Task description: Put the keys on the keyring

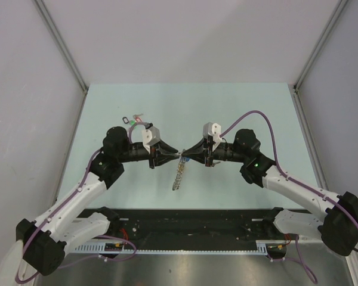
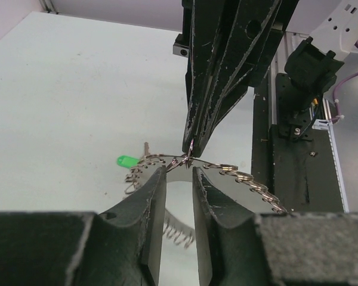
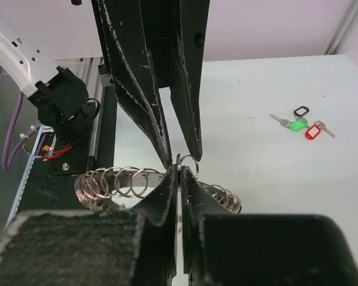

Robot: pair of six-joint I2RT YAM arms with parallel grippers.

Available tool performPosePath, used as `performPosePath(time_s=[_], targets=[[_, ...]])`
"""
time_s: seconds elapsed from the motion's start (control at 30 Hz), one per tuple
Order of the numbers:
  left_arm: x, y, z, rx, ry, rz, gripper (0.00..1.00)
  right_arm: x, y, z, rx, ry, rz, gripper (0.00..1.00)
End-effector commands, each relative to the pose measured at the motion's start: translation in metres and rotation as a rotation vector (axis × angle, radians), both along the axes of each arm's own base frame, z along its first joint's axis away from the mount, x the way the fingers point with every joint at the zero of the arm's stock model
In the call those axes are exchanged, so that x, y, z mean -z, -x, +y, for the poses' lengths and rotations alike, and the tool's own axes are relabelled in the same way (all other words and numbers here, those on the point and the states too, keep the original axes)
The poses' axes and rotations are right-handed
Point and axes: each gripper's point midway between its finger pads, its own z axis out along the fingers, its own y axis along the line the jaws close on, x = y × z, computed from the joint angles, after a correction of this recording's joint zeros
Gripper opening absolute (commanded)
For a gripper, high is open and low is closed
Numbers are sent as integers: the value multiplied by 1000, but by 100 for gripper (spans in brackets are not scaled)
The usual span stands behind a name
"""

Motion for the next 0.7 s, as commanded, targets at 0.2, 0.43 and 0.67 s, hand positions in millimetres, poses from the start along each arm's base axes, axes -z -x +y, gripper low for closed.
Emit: performPosePath(time_s=[0.2, 0.43, 0.67], targets=[[-2, 10, -5, 25, 31, 62, 27, -27, -2, 0, 12, -74, -71, 0], [-4, 11, 1, -25, 52, 67, 29, -26, -4, 1, 31, -70, -74, 0], [-6, 18, -1, 10, 66, 83, 26, -25, -3, 2, 34, -67, -79, 0]])
